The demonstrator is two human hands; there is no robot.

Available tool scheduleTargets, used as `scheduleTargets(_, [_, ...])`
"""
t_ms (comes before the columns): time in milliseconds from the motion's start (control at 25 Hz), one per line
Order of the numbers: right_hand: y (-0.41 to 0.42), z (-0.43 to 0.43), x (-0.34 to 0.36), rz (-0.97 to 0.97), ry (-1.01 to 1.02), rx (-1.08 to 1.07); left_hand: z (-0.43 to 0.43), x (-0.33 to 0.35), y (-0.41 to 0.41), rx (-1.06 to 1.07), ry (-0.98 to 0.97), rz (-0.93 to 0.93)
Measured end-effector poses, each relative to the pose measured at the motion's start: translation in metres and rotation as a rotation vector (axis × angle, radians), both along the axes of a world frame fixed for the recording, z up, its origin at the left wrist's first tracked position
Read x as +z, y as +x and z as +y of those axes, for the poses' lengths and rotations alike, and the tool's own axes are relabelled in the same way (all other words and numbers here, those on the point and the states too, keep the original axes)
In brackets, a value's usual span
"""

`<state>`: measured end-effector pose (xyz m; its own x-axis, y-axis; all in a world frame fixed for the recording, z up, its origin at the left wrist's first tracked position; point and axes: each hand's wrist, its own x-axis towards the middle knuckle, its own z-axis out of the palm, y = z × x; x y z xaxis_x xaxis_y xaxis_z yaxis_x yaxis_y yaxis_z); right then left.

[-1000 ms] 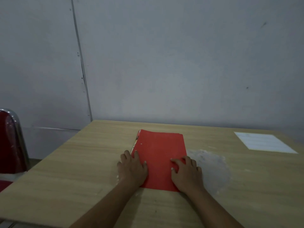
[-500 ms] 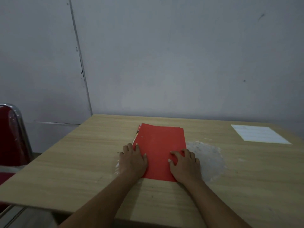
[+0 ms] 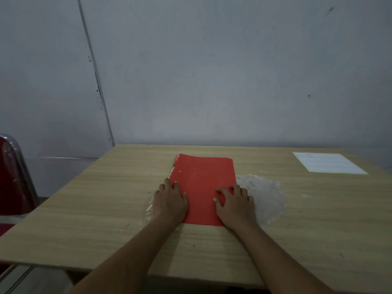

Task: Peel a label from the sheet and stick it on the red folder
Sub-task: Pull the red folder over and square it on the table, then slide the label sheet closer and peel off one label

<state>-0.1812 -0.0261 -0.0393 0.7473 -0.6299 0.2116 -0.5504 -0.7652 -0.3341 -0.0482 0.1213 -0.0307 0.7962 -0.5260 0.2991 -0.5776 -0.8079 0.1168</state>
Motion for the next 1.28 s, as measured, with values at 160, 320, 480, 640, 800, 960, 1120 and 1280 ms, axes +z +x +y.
scheduleTargets(160, [0.001,-0.002,0.001,0.0,0.057,0.009,-0.001,0.0,0.001,0.0,0.033,-0.005])
scheduleTargets(320, [-0.003,-0.005,0.002,-0.022,0.103,0.026,-0.003,0.007,0.003,0.013,0.096,-0.039])
scheduleTargets(480, [0.002,-0.012,0.011,-0.062,0.269,0.03,-0.013,0.021,0.002,0.088,0.138,-0.067])
scheduleTargets(640, [-0.009,-0.041,0.029,-0.469,0.779,-0.011,-0.038,0.031,-0.006,0.017,0.139,-0.127])
scheduleTargets(800, [-0.048,-0.09,0.041,-0.622,0.87,-0.144,-0.084,0.031,-0.031,-0.262,-0.003,-0.055])
scheduleTargets(960, [-0.097,-0.139,0.035,-0.591,0.619,-0.272,-0.145,0.024,-0.067,-0.528,-0.127,0.049])
scheduleTargets(1120, [-0.143,-0.192,0.032,-0.514,0.427,-0.374,-0.21,0.018,-0.101,-0.647,-0.206,0.15])
scheduleTargets(1280, [-0.179,-0.23,0.032,-0.491,0.311,-0.453,-0.265,0.012,-0.134,-0.715,-0.243,0.237])
